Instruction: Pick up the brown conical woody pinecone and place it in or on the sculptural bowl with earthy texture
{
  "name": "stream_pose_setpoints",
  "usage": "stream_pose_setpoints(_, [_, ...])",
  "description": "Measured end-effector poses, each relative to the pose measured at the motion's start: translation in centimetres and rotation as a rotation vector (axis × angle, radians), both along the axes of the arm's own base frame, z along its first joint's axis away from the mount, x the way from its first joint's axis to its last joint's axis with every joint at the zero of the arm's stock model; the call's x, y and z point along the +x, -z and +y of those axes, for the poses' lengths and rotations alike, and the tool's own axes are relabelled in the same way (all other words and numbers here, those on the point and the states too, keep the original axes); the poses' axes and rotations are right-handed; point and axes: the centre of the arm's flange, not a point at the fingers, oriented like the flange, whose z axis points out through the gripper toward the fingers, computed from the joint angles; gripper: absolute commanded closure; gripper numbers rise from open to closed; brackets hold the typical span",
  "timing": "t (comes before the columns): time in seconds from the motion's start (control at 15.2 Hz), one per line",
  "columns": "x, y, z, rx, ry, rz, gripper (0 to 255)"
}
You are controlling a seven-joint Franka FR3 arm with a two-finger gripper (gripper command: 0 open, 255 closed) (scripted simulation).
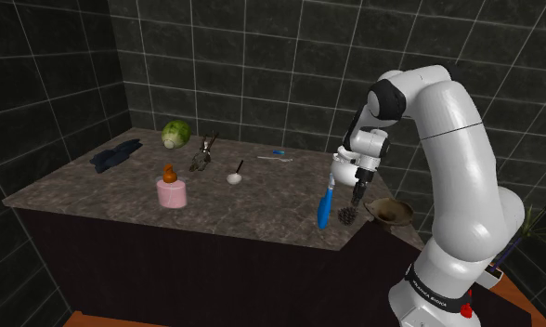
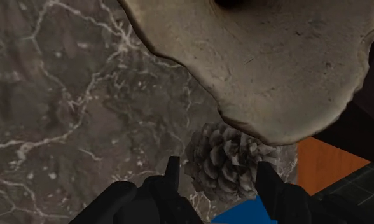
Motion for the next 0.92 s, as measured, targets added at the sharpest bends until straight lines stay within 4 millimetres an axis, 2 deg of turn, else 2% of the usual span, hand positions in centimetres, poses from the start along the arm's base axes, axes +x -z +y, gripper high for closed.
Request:
stream_pose_setpoints(0.4, [0.0,0.1,0.0,-0.001,0.0,-0.001,255])
stream_pose_setpoints(0.86, [-0.1,-2.4,0.5,0.007,-0.002,0.012,255])
stream_pose_setpoints(0.92, [-0.1,-2.4,0.5,0.007,-0.002,0.012,0])
